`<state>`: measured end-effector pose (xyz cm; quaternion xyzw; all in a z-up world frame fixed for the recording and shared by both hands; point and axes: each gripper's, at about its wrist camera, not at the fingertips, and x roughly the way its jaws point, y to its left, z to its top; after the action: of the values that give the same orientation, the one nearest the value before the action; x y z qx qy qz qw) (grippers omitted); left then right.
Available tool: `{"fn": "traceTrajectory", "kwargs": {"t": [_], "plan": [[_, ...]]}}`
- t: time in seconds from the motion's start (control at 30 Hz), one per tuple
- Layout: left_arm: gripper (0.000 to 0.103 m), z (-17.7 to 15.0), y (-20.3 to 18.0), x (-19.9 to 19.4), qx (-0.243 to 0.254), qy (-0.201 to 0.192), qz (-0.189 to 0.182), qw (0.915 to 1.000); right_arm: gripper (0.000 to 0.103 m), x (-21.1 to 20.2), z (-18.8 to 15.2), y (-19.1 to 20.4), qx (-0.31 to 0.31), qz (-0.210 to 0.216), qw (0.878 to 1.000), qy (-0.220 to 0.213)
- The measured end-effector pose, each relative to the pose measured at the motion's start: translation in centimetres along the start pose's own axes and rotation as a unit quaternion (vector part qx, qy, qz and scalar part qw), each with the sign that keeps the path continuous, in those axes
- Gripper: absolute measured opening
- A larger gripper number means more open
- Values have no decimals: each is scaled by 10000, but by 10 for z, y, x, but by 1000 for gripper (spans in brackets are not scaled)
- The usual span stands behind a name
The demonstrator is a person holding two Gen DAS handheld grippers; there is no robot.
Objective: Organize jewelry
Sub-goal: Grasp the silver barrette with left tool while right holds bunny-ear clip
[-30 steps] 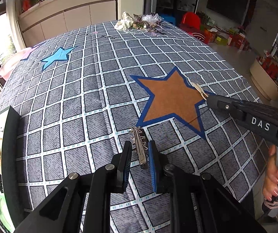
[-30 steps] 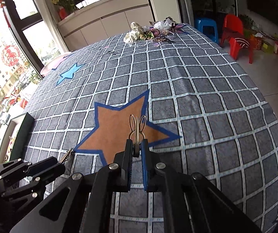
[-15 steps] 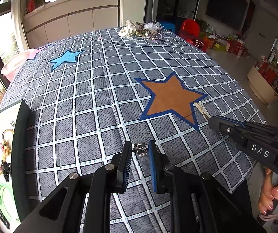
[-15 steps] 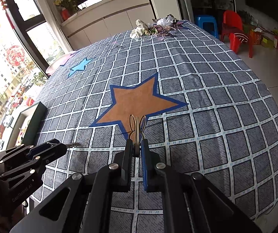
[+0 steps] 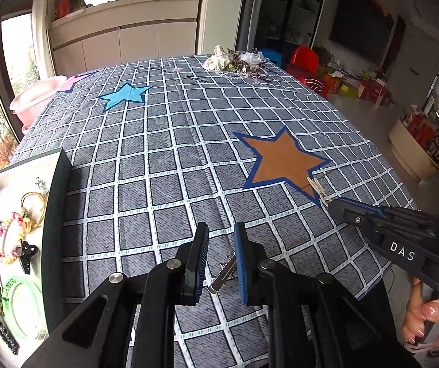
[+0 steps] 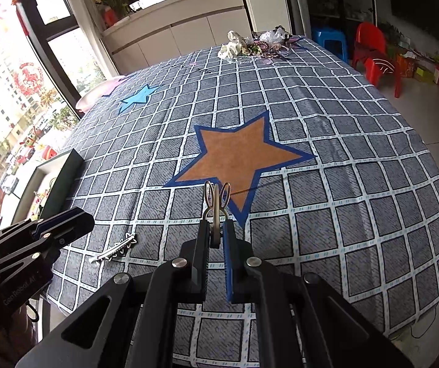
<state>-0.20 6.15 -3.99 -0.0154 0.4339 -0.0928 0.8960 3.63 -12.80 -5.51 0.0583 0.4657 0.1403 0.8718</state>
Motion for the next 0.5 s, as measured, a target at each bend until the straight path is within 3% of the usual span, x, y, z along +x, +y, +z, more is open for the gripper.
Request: {"fn": "traceTrajectory", "kwargs": {"t": [0.3,0.33,0.37,0.4,0.5], "plan": [[29,-12,2,9,104,224,93,9997,9,1,-7,14,-68,55,10000,1],[54,-13,1,10,140,242,89,9996,9,0,-8,14,-60,60,10000,2],[88,-15,0,10,164,216,130,9995,9,-1,-9,13,-44,63,10000,5],[96,-16,-1,9,210,120,208,9995,9,-2,-10,12,-27,72,10000,6],[97,-19,-7,9,475,77,280,9984,9,-6,-13,9,9,66,10000,-21]]}}
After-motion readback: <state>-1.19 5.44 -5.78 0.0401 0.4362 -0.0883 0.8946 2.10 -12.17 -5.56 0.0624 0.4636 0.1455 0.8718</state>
